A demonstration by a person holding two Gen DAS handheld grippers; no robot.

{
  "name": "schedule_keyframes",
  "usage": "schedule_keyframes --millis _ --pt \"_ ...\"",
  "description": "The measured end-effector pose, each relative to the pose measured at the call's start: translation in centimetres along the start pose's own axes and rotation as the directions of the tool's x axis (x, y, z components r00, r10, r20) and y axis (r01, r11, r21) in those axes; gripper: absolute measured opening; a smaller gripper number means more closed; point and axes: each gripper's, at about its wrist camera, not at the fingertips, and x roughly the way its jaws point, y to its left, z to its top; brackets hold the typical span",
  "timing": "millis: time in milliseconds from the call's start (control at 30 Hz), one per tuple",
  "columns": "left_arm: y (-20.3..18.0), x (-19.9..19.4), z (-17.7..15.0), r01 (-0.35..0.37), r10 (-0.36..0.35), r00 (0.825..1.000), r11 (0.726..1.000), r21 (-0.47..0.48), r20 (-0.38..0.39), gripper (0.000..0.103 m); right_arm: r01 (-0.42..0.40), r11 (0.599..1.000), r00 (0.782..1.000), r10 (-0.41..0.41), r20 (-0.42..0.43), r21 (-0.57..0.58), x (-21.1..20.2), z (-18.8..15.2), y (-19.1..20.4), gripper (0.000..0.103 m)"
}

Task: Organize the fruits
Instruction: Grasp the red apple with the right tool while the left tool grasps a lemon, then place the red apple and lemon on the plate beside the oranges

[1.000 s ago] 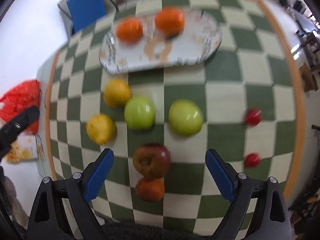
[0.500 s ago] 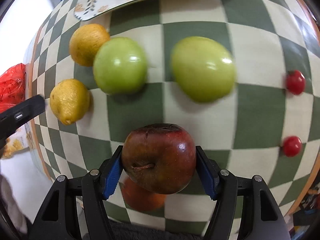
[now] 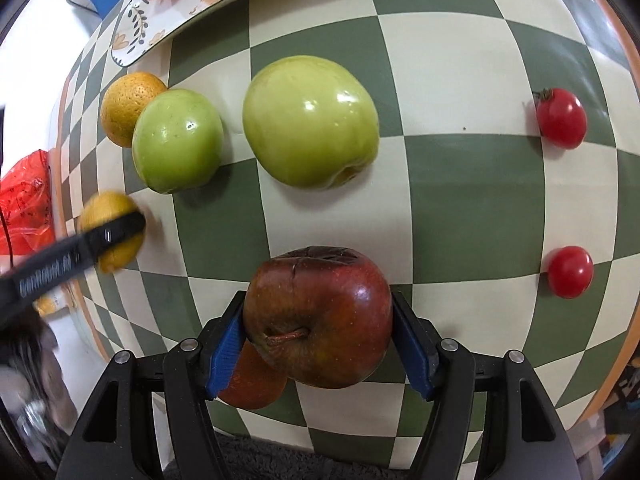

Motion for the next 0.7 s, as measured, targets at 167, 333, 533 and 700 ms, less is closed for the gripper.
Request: schedule_keyframes --millis 167,333,533,700 --pt "-0.2 0.5 -3.6 0.024 -0.025 0.999 0.999 -0.034 -0.03 0.061 -0.014 1.0 1.0 0.014 -0.008 0.013 -0.1 -0.4 -0.3 0.071" --pt "-0.9 1.4 -5.5 0.012 -0.013 1.0 0.999 -0.043 -0.018 0.061 0.009 1.0 1.0 -0.009 0.003 0.007 -1.0 -0.3 -0.6 0.071" --pt "-1.9 1.3 -6.5 0.008 -0.008 1.0 0.999 -0.037 -0.002 0.061 0.027 1.0 0.999 -0.027 0.028 0.001 -1.9 0.4 -0.3 0.07" --pt "-1.1 0.9 -6.5 0.017 -0.017 1.0 0.999 -0.039 -0.003 0.061 0.039 0.999 0.999 -0.038 0.035 -0.021 -2.4 -0.2 0.4 0.07"
